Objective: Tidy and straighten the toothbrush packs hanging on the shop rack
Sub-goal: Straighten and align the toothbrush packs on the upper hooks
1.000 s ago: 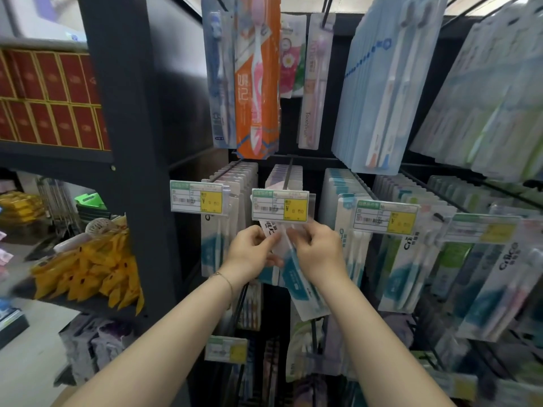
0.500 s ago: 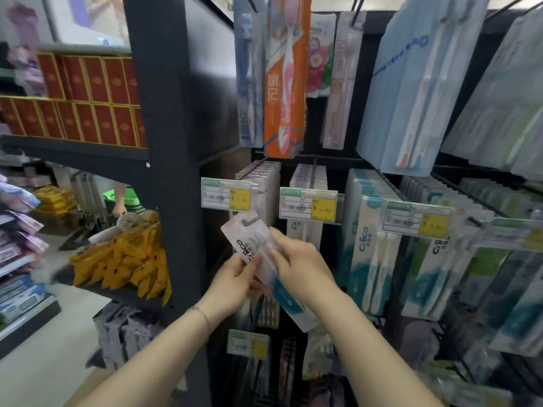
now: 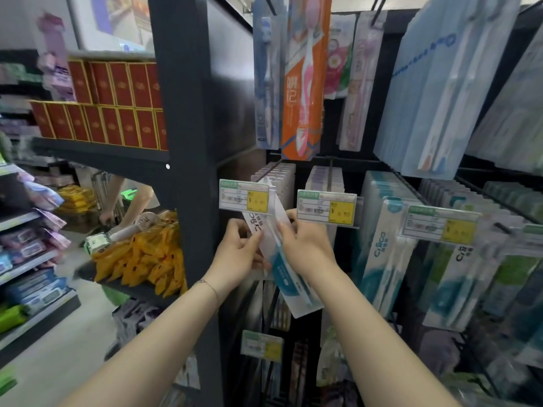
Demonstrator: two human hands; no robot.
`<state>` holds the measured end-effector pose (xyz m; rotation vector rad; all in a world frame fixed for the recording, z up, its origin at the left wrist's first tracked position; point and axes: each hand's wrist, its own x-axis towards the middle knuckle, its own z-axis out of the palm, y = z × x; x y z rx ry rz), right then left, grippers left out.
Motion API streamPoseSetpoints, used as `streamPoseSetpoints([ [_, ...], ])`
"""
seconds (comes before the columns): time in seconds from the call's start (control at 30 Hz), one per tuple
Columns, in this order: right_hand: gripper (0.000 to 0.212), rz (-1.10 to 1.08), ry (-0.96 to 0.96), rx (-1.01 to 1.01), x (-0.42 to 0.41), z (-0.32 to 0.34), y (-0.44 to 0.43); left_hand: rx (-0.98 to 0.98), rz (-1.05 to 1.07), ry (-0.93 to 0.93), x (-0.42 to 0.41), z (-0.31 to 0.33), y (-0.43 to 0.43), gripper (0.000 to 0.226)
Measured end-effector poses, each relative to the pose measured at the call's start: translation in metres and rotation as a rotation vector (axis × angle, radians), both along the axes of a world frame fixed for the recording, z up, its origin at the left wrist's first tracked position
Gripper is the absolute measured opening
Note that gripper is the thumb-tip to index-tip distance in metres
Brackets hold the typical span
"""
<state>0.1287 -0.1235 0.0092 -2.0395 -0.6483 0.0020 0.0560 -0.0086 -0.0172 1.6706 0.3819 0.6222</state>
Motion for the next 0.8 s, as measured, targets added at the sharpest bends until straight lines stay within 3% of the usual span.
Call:
streamPoseSetpoints([
  [0.27, 0.016, 0.05, -0.07, 0.187, 0.005, -0.022, -0.004, 0.181, 0.048, -0.018, 0.007, -0.009, 0.0, 0.012],
  [0.47, 0.022, 0.102, -0.057, 0.294, -0.003, -0.034, -0.008, 0.327, 0.152, -0.073, -0.003, -0.023, -0.004, 0.048],
  [0.57, 0.018, 0.068, -0.086, 0.285, 0.0, -0.038, -0.024, 0.464, 0.251, -0.143, -0.009, -0.035, -0.01, 0.055],
  [0.67, 0.017, 0.027, -0.167, 0.265, 0.004, -0.04, -0.047, 0.577, 0.245, -0.205, -0.009, -0.042, -0.022, 0.045],
  [0.8, 0.009, 0.008, -0.232, 0.268, 0.012, -0.039, -0.077, 0.796, 0.021, -0.209, 0.001, -0.038, -0.054, 0.026],
])
